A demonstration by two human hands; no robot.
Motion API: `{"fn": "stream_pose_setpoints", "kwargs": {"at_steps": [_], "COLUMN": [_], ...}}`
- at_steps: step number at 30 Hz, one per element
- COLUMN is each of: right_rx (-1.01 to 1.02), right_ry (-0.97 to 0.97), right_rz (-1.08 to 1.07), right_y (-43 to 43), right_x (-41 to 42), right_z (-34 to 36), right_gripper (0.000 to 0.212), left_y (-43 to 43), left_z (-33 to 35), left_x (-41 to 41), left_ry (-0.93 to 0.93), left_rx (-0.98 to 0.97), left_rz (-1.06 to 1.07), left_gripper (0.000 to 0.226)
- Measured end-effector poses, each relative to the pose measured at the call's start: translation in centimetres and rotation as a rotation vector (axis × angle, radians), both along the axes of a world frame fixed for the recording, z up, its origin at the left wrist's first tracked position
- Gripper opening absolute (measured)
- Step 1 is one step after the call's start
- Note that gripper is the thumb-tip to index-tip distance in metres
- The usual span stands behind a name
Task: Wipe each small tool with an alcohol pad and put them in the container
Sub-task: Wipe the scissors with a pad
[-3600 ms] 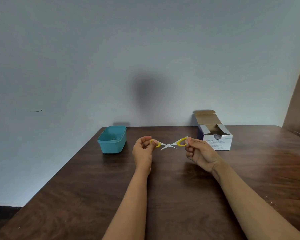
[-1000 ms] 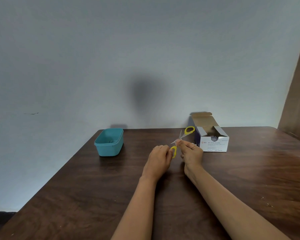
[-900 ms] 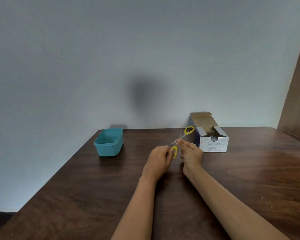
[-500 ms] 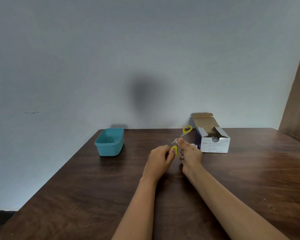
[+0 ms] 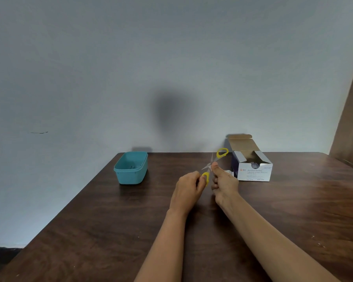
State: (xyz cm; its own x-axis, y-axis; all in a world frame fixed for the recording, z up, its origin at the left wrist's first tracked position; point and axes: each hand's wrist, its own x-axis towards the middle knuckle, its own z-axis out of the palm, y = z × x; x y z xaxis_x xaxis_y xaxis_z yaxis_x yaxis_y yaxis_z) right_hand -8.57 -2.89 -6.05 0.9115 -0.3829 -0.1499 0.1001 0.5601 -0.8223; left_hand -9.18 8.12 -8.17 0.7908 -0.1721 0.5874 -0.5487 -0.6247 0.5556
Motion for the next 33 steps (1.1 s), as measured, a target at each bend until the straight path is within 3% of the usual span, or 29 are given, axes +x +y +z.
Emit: {"fn": "stream_pose_setpoints", "kwargs": {"at_steps": [3,9,15,23,33], "right_rx": [0.016,-0.163,0.005,-0.023,0.037], "right_ry": [0.023,0.1,0.054,0.048,0.043], "right_rz": [0.002,0.095,-0.012,-0.066,-0.096], "right_y": [0.3,-0.1,0.1,1.3,1.2], "right_x": [0.0,-0.7,-0.6,-0.2,0.0], "right_z": [0.1,0.3,1.1,1.0,0.8], "right_gripper": [0.023,0.021,0.02,0.013,0.015], "left_y": [0.0,0.4,0.2,0.1,0.1], "left_z": [0.1,0.3,0.4,0.5,0.6], "left_x": [-0.1,-0.1,-0.3,-0.5,-0.6], "left_ry": [0.004,0.033,0.031,0.034,0.028], "left_rx": [-0.005,-0.144,-0.113,-0.012,-0.06], "left_rz": [0.01,0.083,0.081,0.057,0.074], "left_gripper": [0.036,0.04,0.038,0.037,0.037]}}
